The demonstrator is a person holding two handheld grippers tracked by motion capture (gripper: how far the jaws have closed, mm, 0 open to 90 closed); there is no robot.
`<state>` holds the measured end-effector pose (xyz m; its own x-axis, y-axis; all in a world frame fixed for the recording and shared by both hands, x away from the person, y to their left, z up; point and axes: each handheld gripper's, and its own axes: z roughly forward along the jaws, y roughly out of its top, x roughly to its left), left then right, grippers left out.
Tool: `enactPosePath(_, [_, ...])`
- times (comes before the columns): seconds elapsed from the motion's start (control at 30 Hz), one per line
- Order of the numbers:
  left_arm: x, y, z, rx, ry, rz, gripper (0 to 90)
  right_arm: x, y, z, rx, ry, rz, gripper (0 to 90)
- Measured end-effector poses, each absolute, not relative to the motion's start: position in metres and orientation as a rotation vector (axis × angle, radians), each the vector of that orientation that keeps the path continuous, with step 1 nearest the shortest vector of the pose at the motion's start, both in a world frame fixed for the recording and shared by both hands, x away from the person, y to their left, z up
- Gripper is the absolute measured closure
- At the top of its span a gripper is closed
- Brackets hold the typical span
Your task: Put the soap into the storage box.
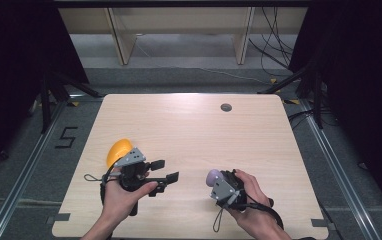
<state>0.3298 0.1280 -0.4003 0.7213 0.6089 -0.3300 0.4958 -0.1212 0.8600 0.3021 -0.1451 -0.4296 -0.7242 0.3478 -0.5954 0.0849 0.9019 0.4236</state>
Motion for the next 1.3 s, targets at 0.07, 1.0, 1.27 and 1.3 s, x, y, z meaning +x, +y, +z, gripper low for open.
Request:
enactPosePath(0.07, [0.332,0.119,-0.396,1.788,0.863,0.109,27.4,0.303,-0.144,-0.429,0.281,2.349,0.488,50.1])
enactPosePath(1.0, [0.358,0.048,-0.415,1.945,0.851,-0.054,36.0,0.303,-0.136,-0.428,0.306,2.333,0.539,50.1])
enactPosePath(1.27, [0.361,0.039,-0.422,1.961,0.853,-0.102,40.8,0.304,-0.135,-0.428,0.261,2.342,0.536,50.1])
enactPosePath(1.3, [0.362,0.038,-0.423,1.962,0.849,-0.108,41.5,0.304,-0.135,-0.429,0.274,2.343,0.538,50.1])
